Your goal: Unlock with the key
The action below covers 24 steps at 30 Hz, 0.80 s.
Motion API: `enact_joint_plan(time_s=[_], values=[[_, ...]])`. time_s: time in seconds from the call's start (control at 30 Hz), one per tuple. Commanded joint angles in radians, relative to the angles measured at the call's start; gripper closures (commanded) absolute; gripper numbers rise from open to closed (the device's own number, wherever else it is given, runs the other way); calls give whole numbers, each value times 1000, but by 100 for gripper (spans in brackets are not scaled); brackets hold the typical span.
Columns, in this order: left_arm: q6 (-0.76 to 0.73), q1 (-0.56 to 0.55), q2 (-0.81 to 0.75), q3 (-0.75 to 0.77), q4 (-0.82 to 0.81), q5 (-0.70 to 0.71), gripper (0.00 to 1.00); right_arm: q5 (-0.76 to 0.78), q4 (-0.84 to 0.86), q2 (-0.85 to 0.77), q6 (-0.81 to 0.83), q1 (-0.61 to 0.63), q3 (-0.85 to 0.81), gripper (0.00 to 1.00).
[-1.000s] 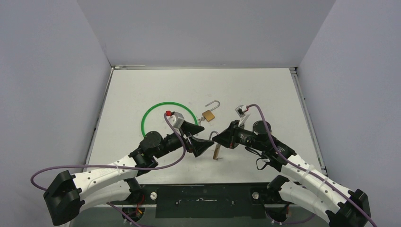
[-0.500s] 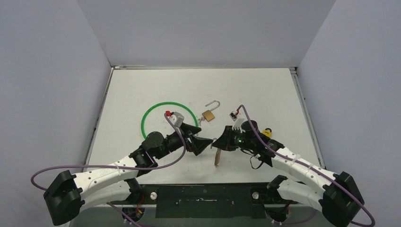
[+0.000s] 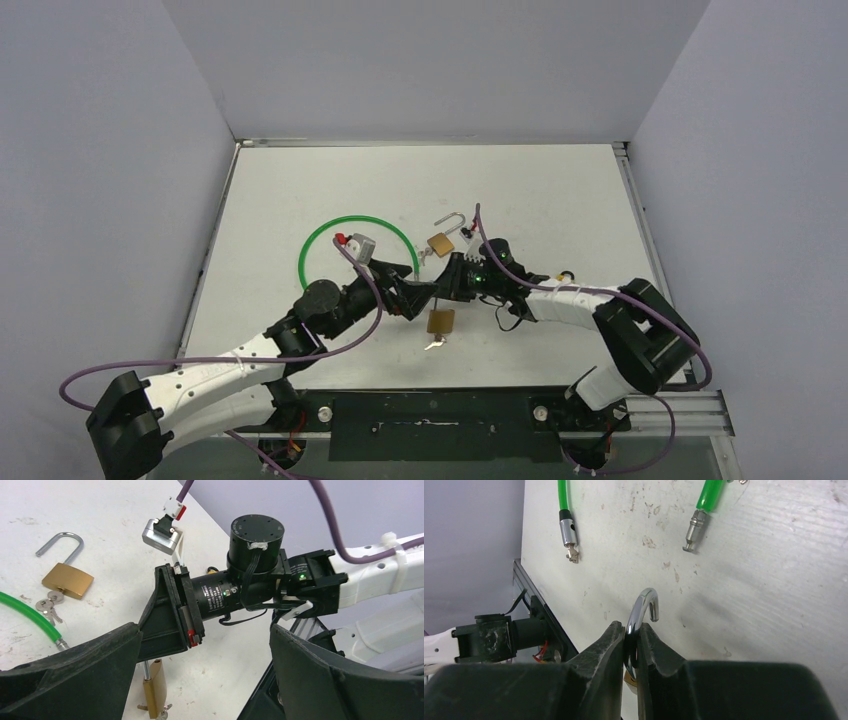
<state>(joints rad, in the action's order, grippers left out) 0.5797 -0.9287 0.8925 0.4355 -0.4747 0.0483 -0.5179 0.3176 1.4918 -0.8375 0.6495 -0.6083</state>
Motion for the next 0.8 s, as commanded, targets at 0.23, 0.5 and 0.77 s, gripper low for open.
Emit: enact_joint_plan(time_s=[0.23, 0.5, 0.77], values=[[11, 11, -41, 9, 48, 89, 3, -186, 253, 230, -16, 49, -146, 91], [10, 16, -58, 14, 88, 136, 3, -157, 160, 290, 32, 68, -221, 51], [-8, 17, -96, 51, 203, 209, 3, -2, -47, 136, 170, 60, -251, 23]])
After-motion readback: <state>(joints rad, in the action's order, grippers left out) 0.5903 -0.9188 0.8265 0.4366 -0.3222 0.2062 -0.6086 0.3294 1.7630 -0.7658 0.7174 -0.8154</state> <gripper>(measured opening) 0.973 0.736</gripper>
